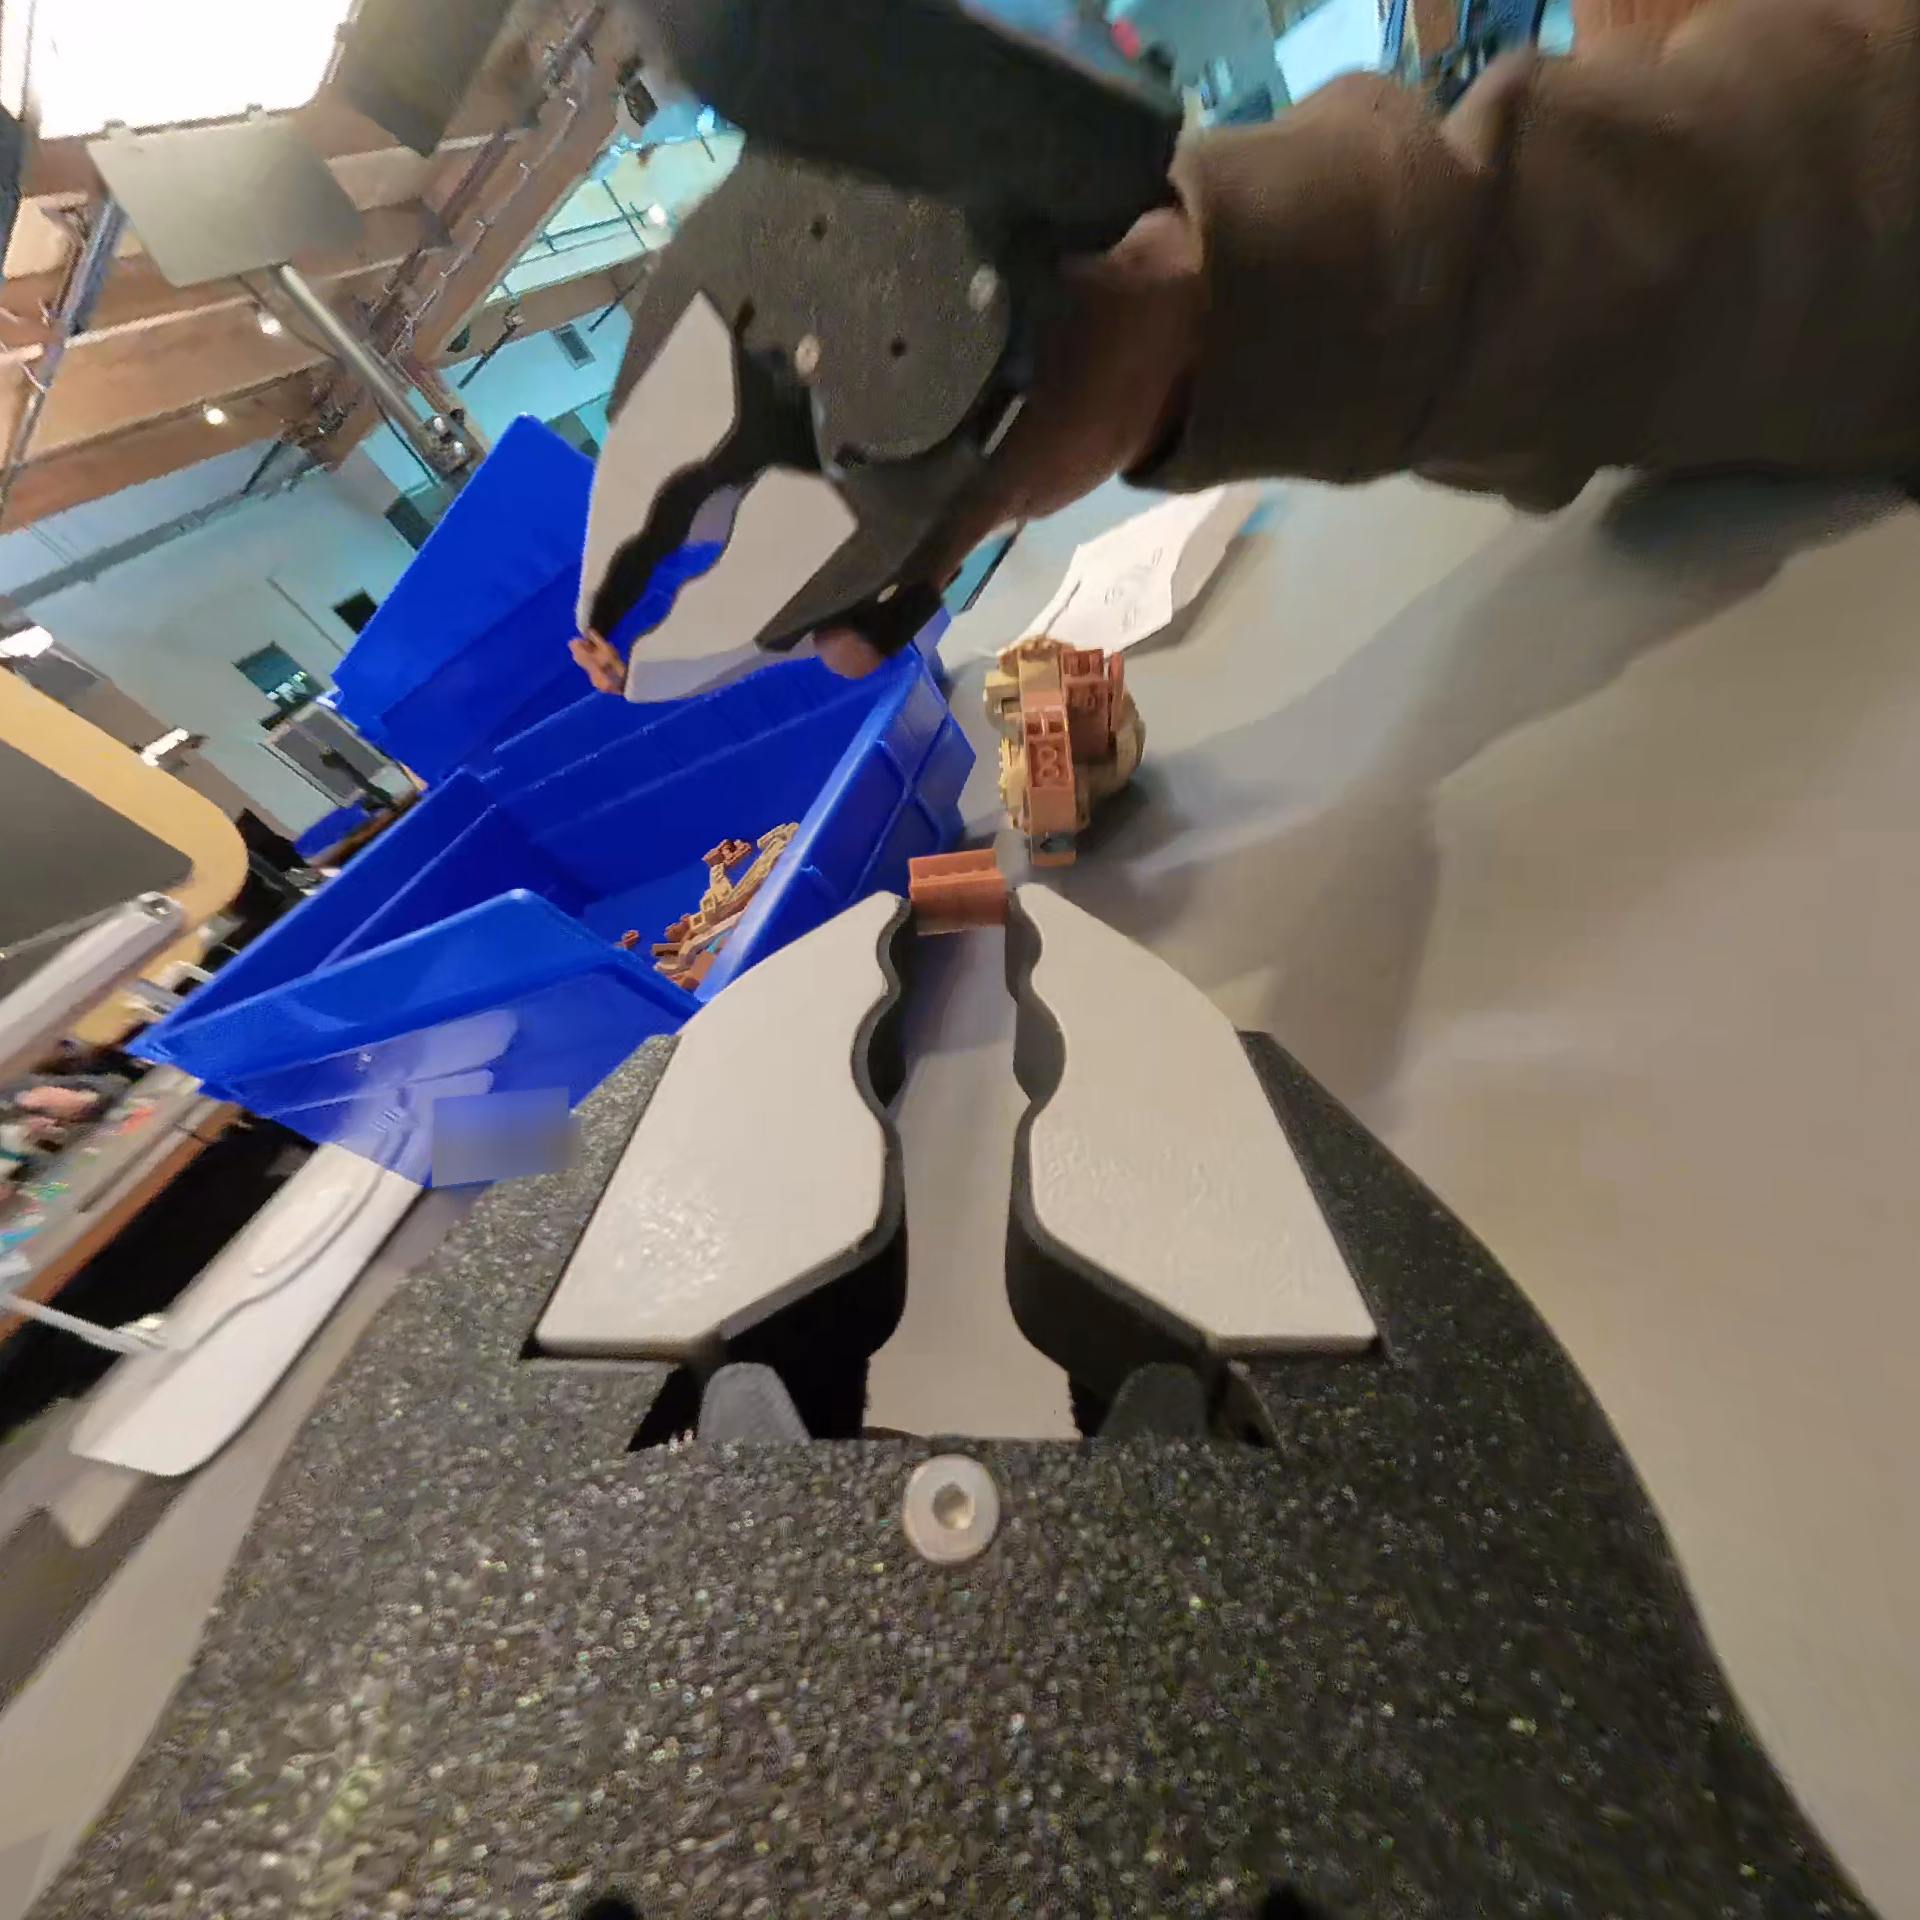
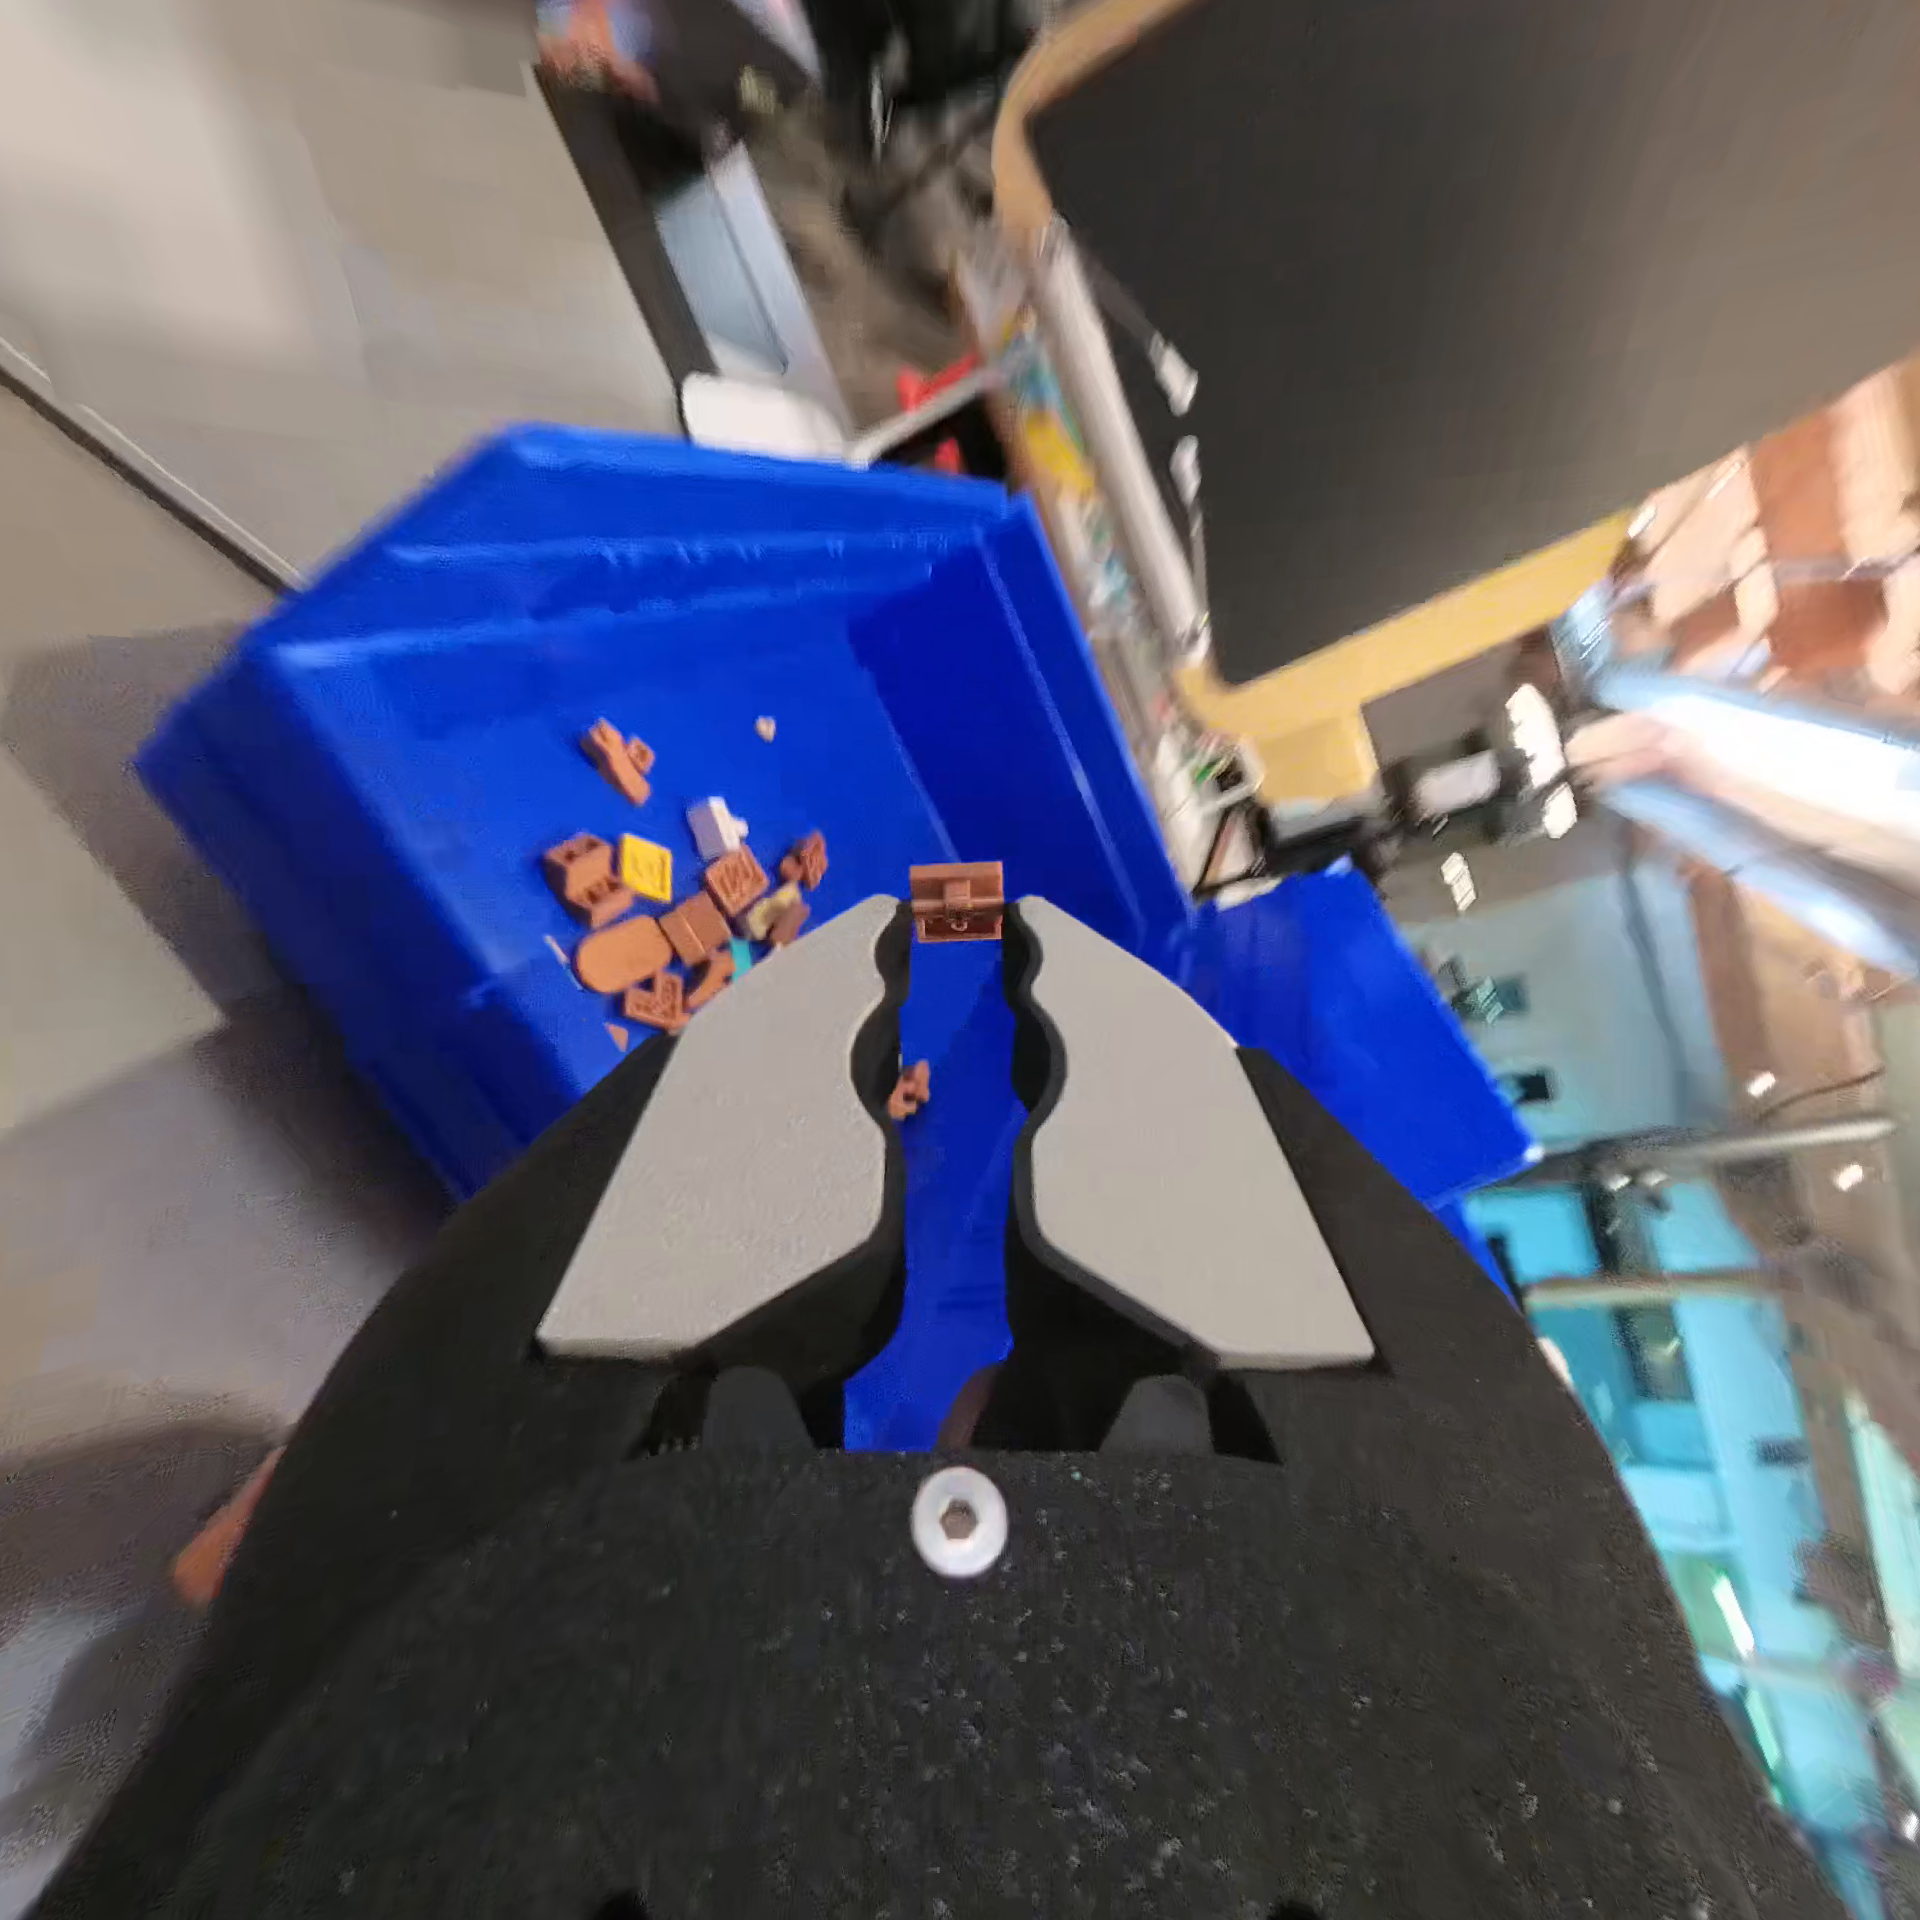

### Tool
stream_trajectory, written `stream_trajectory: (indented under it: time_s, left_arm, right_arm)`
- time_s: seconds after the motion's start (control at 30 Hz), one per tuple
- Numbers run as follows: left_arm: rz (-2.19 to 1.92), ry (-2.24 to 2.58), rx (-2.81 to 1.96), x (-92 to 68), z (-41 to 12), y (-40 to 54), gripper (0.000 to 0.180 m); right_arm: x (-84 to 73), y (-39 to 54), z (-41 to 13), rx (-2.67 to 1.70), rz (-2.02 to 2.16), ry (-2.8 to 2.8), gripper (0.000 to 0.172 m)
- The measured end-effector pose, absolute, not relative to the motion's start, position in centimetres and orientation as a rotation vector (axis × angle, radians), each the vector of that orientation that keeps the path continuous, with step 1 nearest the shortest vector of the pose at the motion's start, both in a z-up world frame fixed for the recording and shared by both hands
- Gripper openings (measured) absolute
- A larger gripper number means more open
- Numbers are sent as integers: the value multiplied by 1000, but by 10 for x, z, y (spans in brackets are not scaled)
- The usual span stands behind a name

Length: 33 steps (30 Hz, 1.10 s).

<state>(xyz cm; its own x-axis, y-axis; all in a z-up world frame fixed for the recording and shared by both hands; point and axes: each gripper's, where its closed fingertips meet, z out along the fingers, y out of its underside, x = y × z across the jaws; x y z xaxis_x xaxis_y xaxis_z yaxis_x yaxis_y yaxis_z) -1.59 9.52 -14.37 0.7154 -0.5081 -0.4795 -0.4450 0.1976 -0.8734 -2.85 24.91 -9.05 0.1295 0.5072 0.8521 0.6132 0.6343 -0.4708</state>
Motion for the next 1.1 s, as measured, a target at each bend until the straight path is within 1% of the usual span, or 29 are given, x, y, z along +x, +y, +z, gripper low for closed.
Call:
stream_trajectory:
  time_s: [0.07,0.13,0.37,0.5,0.63,0.77,0.83,0.93,1.03,1.1]
  left_arm:
    - [-148,777,-1426,-20,-137,95,16]
    - [-264,707,-1425,-25,-130,93,16]
    - [-749,491,-1393,-35,-114,87,16]
    - [-893,421,-1383,-35,-111,86,16]
    - [-916,433,-1427,-27,-117,88,16]
    - [-937,441,-1466,-21,-124,90,16]
    - [-940,441,-1468,-20,-124,91,16]
    - [-935,443,-1474,-20,-125,91,16]
    - [-864,478,-1492,-19,-127,92,17]
    - [-728,533,-1520,-21,-131,95,19]
  right_arm:
    - [-34,265,-98,-1073,-86,-1541,24]
    - [-39,258,-98,-1028,-16,-1550,30]
    - [-34,154,-124,-502,135,-1753,27]
    - [-35,117,-138,-387,152,-1792,28]
    - [-38,105,-134,-349,138,-1735,27]
    - [-38,101,-126,-328,147,-1680,21]
    - [-38,100,-125,-319,155,-1669,13]
    - [-38,101,-126,-328,167,-1667,12]
    - [-36,102,-129,-365,215,-1695,11]
    - [-35,106,-132,-388,205,-1714,11]
